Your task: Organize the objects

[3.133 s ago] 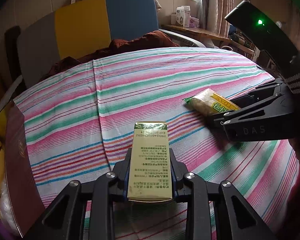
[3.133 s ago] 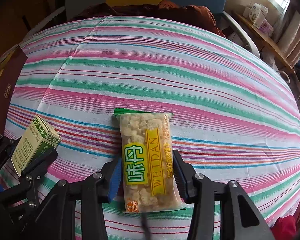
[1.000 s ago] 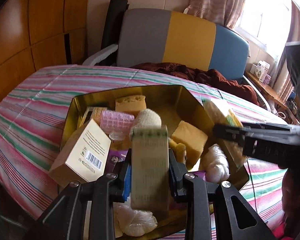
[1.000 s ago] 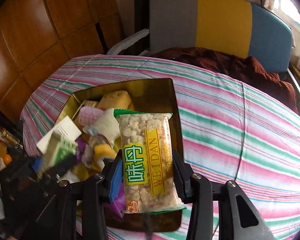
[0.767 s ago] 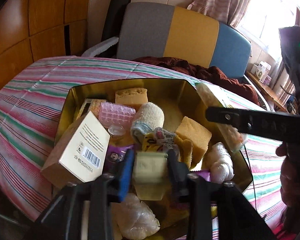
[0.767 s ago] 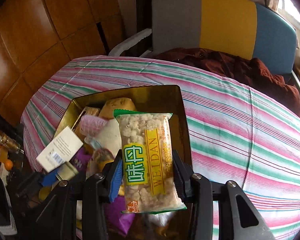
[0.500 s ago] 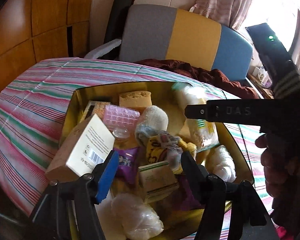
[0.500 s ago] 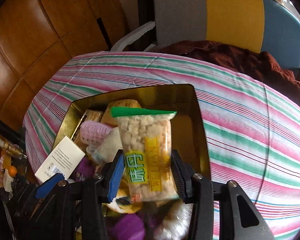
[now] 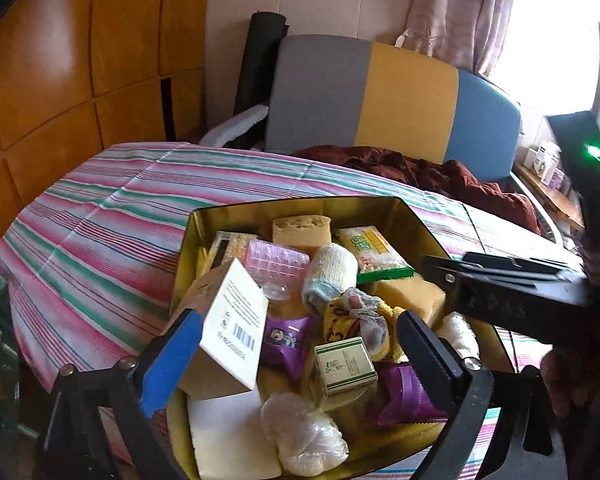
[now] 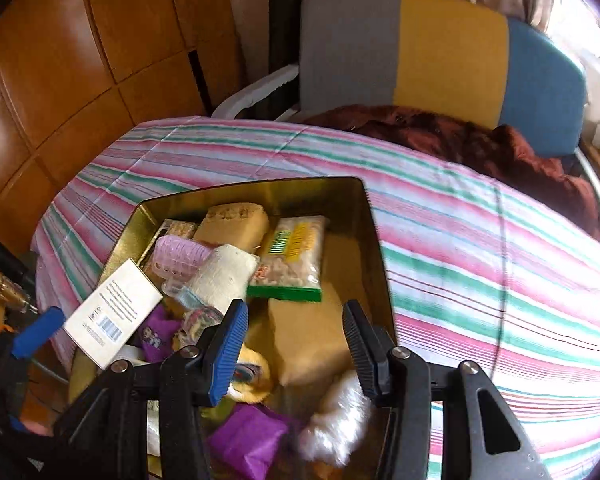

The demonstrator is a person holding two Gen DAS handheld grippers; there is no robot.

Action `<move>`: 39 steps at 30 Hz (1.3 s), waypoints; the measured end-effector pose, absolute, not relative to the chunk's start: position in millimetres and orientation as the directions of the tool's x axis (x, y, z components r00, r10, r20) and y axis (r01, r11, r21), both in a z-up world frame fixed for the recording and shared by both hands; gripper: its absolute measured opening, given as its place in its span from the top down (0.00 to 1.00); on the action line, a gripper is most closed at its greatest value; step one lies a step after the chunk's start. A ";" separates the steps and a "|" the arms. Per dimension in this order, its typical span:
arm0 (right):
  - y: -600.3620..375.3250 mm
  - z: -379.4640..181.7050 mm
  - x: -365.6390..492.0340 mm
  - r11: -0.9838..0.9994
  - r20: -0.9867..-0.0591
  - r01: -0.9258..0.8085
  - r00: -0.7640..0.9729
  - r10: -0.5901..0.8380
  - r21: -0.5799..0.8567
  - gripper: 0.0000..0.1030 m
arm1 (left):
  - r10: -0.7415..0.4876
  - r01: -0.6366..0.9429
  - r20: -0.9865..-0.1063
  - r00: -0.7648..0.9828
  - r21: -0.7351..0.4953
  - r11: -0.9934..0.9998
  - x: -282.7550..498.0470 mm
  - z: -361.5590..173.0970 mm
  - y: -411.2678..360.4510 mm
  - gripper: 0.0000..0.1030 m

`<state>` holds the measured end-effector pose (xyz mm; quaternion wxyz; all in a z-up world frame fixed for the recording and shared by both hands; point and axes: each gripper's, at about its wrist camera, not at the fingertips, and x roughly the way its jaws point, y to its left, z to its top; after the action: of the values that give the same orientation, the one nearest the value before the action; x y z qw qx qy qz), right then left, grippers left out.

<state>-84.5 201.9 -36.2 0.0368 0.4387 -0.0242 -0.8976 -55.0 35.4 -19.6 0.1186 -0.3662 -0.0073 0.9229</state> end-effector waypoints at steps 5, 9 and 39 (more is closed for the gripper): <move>203.8 -33.8 -59.9 -0.999 -0.759 -0.004 -0.651 -0.024 0.035 0.52 | 0.199 -0.182 -0.674 -0.712 -0.096 -0.979 -50.3 -14.9 29.8 0.00; 207.9 -38.2 -40.9 -0.999 -0.752 -0.038 -0.659 0.012 0.017 0.52 | 0.190 -0.174 -0.651 -0.735 -0.090 -0.981 -40.8 -9.8 28.1 0.00; 205.2 -27.7 6.8 -0.995 -0.651 -0.095 -0.753 0.099 -0.042 0.51 | 0.077 -0.078 -0.646 -0.760 -0.027 -0.997 -3.7 -10.6 28.9 0.00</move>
<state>6.8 205.2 -27.7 -0.0519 0.3479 0.0034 -0.9361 -3.7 28.9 -10.6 0.0415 -0.3441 0.0006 0.9380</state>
